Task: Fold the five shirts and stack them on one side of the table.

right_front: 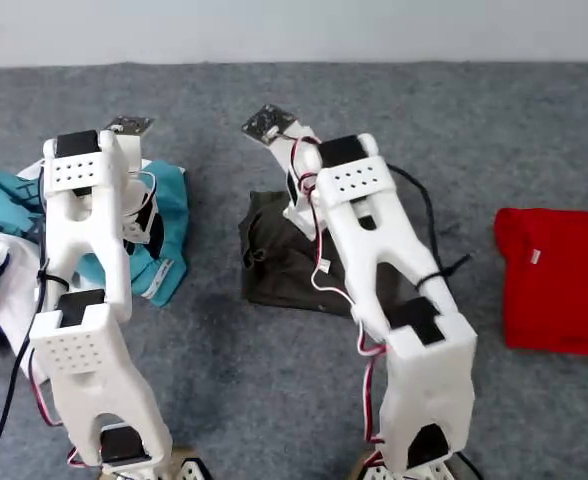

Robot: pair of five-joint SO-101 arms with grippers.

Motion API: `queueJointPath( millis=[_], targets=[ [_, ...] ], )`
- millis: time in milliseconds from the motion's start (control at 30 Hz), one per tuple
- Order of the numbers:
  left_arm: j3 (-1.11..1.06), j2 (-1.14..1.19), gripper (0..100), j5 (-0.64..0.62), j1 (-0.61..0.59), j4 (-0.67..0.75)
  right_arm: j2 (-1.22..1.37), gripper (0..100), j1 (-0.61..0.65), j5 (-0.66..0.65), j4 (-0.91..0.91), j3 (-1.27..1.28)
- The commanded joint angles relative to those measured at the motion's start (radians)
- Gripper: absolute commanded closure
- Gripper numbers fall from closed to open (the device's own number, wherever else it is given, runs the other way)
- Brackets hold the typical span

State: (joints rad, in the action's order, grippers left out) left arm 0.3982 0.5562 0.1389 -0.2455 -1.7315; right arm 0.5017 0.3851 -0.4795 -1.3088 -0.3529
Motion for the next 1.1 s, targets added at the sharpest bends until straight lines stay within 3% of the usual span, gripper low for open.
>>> queueJointPath(
  millis=[0,167,500,767,1067],
  targets=[
    [0.019,-0.037,85,0.011,0.000,-0.020,0.076,78.6,0.027,-0.008,0.145,-0.003],
    [0.019,-0.037,85,0.012,0.000,-0.020,0.145,78.6,0.071,-0.009,0.251,-0.051],
    [0.019,-0.037,85,0.012,0.002,-0.020,0.081,78.6,0.044,-0.026,-0.091,-0.422],
    [0.019,-0.037,85,0.012,0.002,-0.020,0.105,78.6,0.090,-0.023,-0.326,-0.442],
    [-0.004,-0.037,85,0.012,0.002,-0.020,0.255,78.6,0.245,0.031,-0.367,-0.442]
  ],
)
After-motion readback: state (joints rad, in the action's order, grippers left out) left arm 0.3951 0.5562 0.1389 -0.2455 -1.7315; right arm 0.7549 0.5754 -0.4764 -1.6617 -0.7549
